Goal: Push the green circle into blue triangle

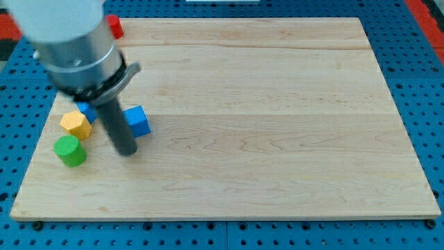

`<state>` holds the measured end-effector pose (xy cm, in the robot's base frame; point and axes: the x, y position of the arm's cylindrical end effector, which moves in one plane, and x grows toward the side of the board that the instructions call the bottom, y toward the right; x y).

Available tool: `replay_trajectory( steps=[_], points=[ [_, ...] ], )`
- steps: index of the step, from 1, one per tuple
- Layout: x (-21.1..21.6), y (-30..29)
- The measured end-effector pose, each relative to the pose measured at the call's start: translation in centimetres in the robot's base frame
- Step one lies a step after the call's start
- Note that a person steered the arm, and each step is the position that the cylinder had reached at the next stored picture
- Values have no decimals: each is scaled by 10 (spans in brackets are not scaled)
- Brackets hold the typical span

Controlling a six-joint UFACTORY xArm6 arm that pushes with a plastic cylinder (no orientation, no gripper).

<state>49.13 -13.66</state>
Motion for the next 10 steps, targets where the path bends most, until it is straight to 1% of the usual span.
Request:
replay_trajectory(
  steps=[1, 2, 3, 4, 5, 6, 7, 8, 9, 10],
  points=[
    [-44, 12],
    [-48, 0],
    [-17, 33],
    [93, 10],
    [125, -43],
    [80, -41],
    [55, -65],
    [80, -80],
    [50, -93],
    [-6, -89]
  ],
)
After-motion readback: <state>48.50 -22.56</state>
